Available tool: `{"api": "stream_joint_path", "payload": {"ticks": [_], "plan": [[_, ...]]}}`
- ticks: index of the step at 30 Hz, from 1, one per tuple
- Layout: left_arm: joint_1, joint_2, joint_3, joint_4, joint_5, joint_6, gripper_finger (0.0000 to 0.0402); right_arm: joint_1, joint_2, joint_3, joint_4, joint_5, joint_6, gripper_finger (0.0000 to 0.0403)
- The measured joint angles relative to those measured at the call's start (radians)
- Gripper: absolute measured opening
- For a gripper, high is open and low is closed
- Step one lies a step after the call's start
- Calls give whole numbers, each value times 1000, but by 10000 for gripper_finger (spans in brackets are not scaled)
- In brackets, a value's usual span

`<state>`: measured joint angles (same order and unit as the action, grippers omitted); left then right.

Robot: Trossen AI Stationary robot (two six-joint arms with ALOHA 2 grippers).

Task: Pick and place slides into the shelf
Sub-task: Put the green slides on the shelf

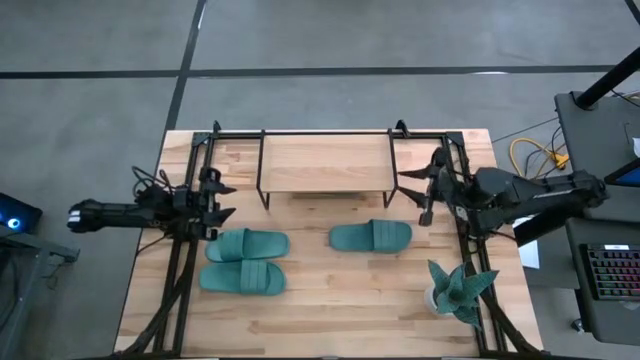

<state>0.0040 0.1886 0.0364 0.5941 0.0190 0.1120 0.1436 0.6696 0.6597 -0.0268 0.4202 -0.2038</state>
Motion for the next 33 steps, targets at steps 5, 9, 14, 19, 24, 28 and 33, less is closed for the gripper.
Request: {"api": "stream_joint_path", "payload": {"ticks": [5, 9, 14, 19, 24, 28, 33], "plan": [[0, 31, -3, -3, 0, 6, 212, 0, 65, 109, -250, 55, 173, 137], [0, 43, -3, 1, -1, 9, 212, 0, 102, 173, -450, 53, 325, 130], [0, 42, -3, 0, -1, 9, 212, 0, 137, 190, -608, 53, 651, 123], [0, 49, -3, -6, -1, 9, 213, 0, 164, 166, -656, 53, 854, 116], [0, 52, -3, -1, -1, 9, 213, 0, 177, 135, -697, 44, 1066, 107], [0, 49, -3, 0, -1, 12, 213, 0, 177, 111, -747, 25, 1213, 100], [0, 49, -3, 0, -1, 83, 213, 0, 178, 68, -720, -85, 1290, 98]]}}
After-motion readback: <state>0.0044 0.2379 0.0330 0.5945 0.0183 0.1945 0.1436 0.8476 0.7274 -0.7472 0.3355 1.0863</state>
